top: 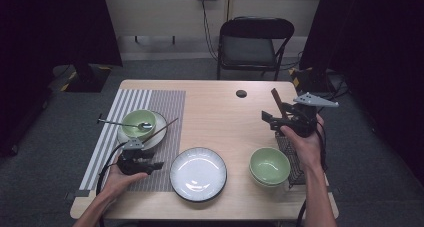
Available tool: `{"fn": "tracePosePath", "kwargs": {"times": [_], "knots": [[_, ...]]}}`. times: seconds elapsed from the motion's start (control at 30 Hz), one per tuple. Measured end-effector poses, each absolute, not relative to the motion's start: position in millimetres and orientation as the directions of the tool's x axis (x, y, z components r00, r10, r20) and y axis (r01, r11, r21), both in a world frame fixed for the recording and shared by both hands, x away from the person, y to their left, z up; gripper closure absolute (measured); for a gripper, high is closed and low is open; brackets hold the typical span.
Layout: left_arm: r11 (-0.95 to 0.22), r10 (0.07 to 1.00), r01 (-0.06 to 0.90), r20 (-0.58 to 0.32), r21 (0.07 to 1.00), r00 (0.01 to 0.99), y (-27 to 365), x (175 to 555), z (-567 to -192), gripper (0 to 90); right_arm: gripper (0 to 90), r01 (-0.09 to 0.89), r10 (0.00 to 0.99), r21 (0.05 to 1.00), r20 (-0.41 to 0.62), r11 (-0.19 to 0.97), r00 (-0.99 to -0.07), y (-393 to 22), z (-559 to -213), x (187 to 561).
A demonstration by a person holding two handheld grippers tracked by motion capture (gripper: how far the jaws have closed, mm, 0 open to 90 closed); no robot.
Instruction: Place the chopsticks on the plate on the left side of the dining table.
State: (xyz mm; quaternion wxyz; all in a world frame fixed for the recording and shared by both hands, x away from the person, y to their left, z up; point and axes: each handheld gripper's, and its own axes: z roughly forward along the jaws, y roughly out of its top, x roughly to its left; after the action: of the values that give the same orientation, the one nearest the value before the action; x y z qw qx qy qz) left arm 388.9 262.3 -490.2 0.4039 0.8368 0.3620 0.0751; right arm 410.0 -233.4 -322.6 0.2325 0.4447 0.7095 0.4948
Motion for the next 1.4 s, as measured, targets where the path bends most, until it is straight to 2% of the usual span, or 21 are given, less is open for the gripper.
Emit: {"fn": "tracePosePath", "kwargs": {"times": [0.2, 0.37, 0.5, 0.53, 0.67, 1.0, 1.33, 1.4], "knots": [[-0.467, 0.657, 0.508, -0.101, 0.724, 0.748, 254.1, 387.2, -493.6, 29.4, 15.7, 0.426, 0.870, 0.896, 0.108, 0.125, -0.481, -240.0, -320.8, 424.5], [-0.480, 0.645, 0.487, -0.083, 0.730, 0.760, 252.3, 385.8, -495.6, 24.2, 16.2, 0.433, 0.877, 0.892, 0.102, 0.128, -0.470, -244.7, -318.2, 431.7], [-0.474, 0.655, 0.454, -0.042, 0.754, 0.755, 250.9, 380.2, -500.4, 24.8, 19.0, 0.448, 0.886, 0.883, 0.092, 0.139, -0.455, -248.7, -321.5, 438.0], [-0.510, 0.651, 0.430, 0.008, 0.745, 0.759, 250.2, 379.8, -499.2, 24.8, 19.0, 0.451, 0.888, 0.882, 0.091, 0.139, -0.450, -249.6, -322.5, 439.4], [-0.503, 0.654, 0.431, 0.004, 0.749, 0.757, 247.6, 378.6, -500.4, 23.7, 20.9, 0.474, 0.897, 0.870, 0.092, 0.138, -0.431, -254.5, -327.6, 446.9], [-0.506, 0.653, 0.428, 0.008, 0.749, 0.757, 247.7, 378.7, -500.3, 23.6, 47.5, 0.503, 0.914, 0.852, 0.081, 0.143, -0.398, -259.4, -337.2, 460.0], [-0.504, 0.654, 0.430, 0.006, 0.749, 0.757, 247.6, 378.6, -500.4, 23.6, 61.9, 0.521, 0.926, 0.841, 0.071, 0.144, -0.370, -262.2, -348.5, 466.2], [-0.505, 0.653, 0.431, 0.004, 0.747, 0.758, 247.7, 378.7, -500.4, 23.6, 67.0, 0.527, 0.926, 0.838, 0.076, 0.141, -0.369, -264.1, -352.5, 466.2]]}}
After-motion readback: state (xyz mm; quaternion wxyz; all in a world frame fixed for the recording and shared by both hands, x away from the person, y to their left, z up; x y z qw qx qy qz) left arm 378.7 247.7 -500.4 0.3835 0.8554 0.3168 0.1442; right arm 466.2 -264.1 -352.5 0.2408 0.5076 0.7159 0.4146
